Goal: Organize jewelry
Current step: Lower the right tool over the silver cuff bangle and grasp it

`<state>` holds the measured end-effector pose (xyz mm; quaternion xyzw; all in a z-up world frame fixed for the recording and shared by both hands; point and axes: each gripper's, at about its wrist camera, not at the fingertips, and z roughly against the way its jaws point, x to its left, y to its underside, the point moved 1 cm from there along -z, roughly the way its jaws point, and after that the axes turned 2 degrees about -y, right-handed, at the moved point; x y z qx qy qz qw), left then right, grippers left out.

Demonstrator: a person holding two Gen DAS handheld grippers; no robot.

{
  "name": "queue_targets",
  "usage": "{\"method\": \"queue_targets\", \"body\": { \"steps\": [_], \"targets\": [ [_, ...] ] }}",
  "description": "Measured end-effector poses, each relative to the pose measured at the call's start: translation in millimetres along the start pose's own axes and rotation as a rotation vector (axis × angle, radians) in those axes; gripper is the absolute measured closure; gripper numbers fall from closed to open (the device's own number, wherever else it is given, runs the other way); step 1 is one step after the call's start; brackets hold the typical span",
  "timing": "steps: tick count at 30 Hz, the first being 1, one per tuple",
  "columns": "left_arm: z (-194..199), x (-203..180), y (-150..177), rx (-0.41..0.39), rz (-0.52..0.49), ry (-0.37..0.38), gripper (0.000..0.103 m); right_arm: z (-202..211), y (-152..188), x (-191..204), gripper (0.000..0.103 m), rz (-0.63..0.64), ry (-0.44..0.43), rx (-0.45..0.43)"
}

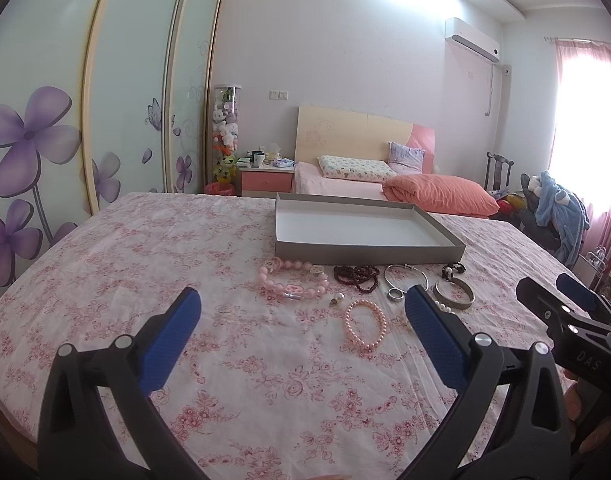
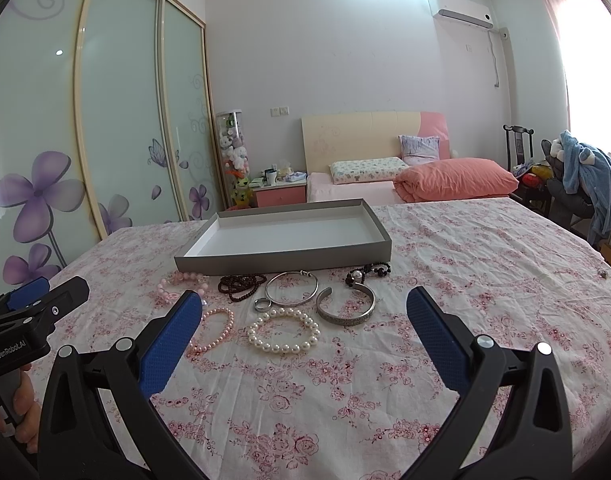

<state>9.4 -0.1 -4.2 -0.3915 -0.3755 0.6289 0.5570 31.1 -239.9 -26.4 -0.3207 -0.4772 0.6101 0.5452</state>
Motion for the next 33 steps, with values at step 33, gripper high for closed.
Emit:
{"method": "queue_targets", "body": {
  "steps": [33],
  "targets": [
    [-111.5, 28.9, -16.6, 0.345, -0.041, -0.06, 0.004, -144.3, 15.0, -48.6, 0.024, -0.076, 0.06, 0.569]
  ]
}}
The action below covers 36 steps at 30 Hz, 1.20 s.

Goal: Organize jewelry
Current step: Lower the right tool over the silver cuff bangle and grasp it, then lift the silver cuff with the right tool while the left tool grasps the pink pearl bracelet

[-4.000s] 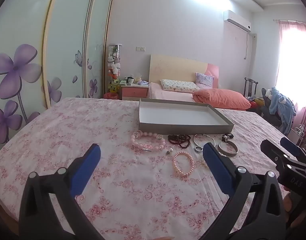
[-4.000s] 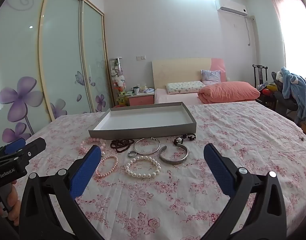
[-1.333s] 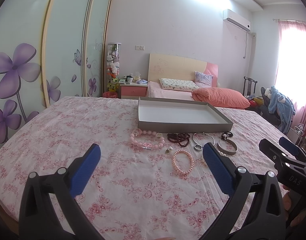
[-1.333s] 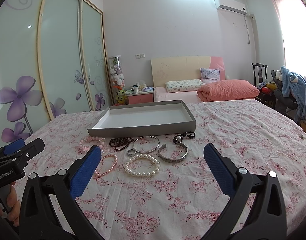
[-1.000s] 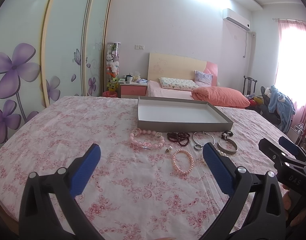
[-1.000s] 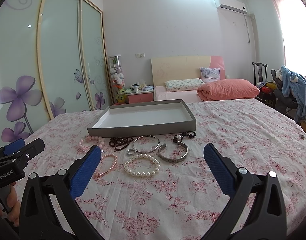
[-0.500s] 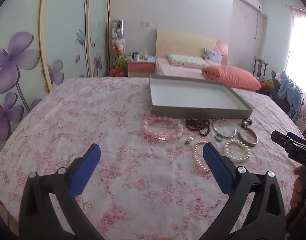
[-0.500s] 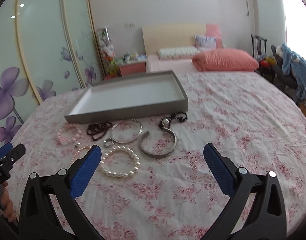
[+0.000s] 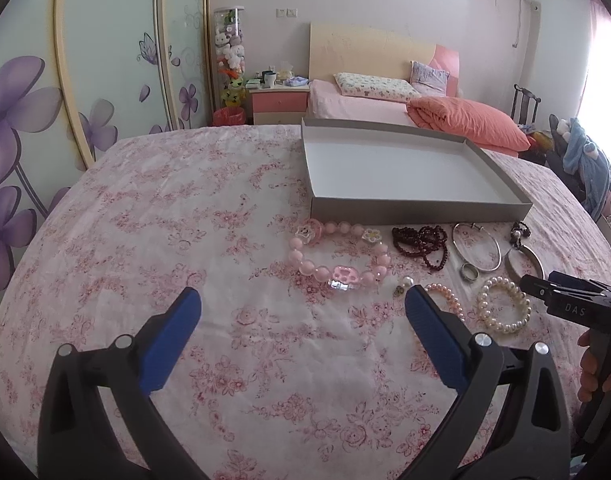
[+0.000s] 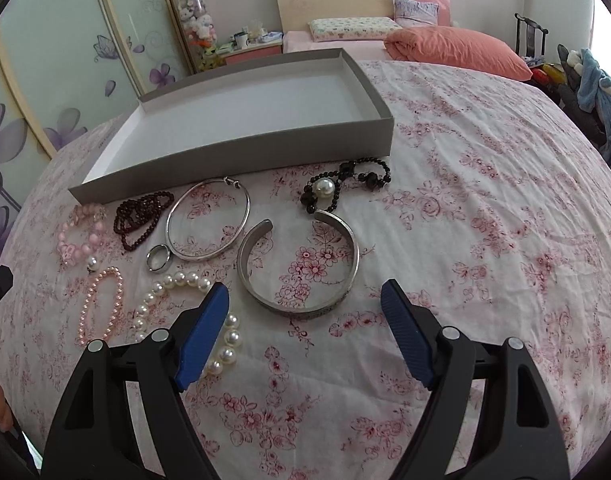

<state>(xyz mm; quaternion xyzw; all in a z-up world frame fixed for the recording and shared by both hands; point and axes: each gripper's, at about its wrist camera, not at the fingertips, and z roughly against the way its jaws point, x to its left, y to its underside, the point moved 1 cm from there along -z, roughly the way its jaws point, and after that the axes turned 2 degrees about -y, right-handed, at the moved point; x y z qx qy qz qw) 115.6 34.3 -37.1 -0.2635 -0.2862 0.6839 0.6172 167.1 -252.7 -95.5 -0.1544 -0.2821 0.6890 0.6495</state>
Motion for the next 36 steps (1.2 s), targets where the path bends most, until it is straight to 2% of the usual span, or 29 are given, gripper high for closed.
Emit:
{"method": "queue_targets", "body": {
  "steps": [5, 13, 15, 22, 24, 32, 36],
  "targets": [
    [-6.4, -3.5, 2.0, 0.021, 0.003, 0.016, 0.004, -4.0, -6.4, 6.7, 0.028, 0.024, 0.035, -0.006],
    [-9.6, -14.9, 2.8, 0.036, -0.013, 0.044, 0.004, -13.7, -14.5, 17.0, 0.029, 0.07, 0.08, -0.025],
    [-10.3, -18.7, 3.9, 0.04, -0.018, 0.052, 0.004, -13.2, -15.4, 16.8, 0.034, 0.068, 0.077, -0.03],
    [-11.9, -33.3, 8.1, 0.059, -0.047, 0.083, 0.008, -8.2, -13.5, 0.8, 0.035, 0.041, 0.09, -0.03],
    [-14.1, -40.0, 10.1, 0.071, -0.062, 0.091, 0.013, -6.0, -11.6, -3.3, 0.035, 0.033, 0.09, -0.029],
    [-34.3, -64.1, 18.6, 0.15, -0.113, 0.122, 0.049, -0.4, -5.3, -11.4, 0.035, 0.017, 0.081, -0.036],
    [-41.1, -73.7, 21.0, 0.168, -0.137, 0.125, 0.059, -0.8, -5.0, -11.0, 0.035, 0.02, 0.077, -0.039]
  ]
}}
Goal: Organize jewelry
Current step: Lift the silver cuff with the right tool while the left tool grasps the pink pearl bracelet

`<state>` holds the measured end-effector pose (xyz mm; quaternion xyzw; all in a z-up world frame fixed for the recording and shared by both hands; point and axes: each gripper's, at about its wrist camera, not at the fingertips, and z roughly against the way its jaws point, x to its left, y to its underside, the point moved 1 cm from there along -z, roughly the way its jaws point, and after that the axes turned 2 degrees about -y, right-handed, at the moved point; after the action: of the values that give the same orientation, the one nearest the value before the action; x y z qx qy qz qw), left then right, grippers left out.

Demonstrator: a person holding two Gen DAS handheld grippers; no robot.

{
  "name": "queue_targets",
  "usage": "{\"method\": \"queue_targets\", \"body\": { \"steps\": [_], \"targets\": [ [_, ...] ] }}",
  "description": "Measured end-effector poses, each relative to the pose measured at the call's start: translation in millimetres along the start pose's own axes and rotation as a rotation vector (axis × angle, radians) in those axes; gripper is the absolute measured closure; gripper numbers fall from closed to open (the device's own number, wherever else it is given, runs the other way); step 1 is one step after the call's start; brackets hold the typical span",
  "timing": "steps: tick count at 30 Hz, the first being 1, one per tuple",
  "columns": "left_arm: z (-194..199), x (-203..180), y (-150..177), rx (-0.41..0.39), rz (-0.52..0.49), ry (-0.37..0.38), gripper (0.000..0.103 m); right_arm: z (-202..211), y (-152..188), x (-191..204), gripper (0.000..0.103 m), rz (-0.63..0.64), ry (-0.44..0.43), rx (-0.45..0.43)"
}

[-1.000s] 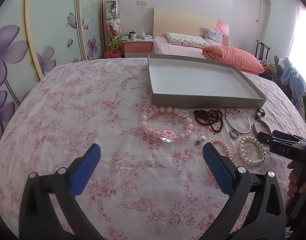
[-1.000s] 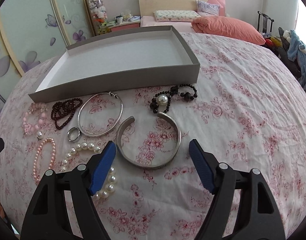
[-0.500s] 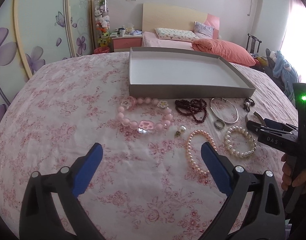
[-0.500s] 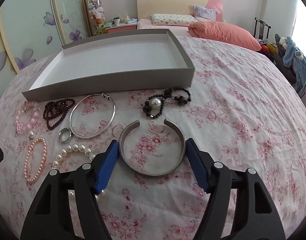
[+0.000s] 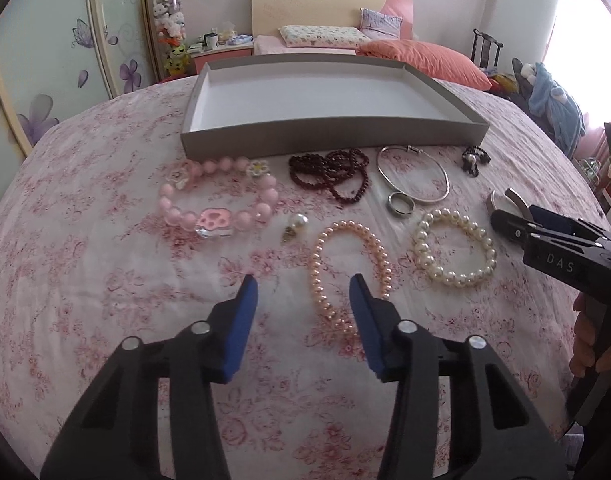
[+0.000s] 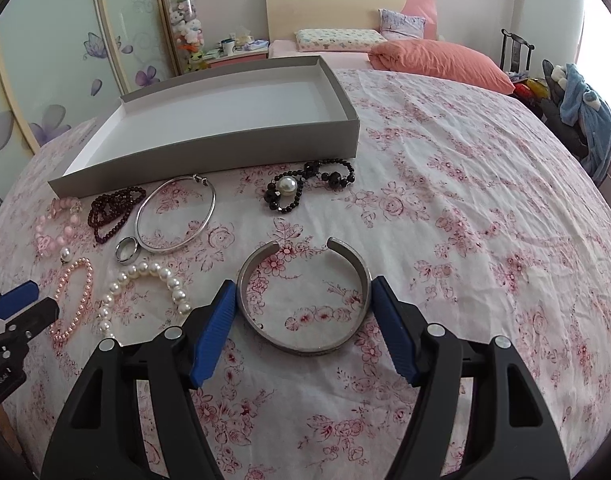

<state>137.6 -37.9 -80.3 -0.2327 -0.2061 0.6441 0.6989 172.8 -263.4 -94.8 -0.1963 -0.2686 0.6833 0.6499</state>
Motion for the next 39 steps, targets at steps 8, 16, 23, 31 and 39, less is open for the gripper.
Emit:
{"method": "queue_targets", "body": {
  "steps": [8, 16, 23, 31, 39],
  "targets": [
    [-2.7, -14.8, -0.5, 0.006, -0.033, -0.005, 0.072, 0.8, 2.3, -1.5, 0.035, -0.001, -0.004, -0.003],
    [-3.1, -15.2, -0.4, -0.005, -0.016, 0.01, 0.096, 0.7, 2.5, -1.9, 0.034, -0.001, -0.003, -0.003],
    [-0.7, 2.8, 0.2, -0.001, 0.026, 0.009, 0.096, 2.7, 4.1, 0.8, 0.035, 0.012, -0.015, -0.003],
    [3.4, 22.2, 4.0, 0.0, 0.051, -0.015, 0.096, 1.7, 4.4, 8.6, 0.034, 0.043, -0.006, 0.004],
    [3.5, 18.5, 5.0, -0.006, 0.033, -0.021, 0.094, 0.9, 2.7, 8.3, 0.034, 0.041, -0.005, 0.004]
  ]
}}
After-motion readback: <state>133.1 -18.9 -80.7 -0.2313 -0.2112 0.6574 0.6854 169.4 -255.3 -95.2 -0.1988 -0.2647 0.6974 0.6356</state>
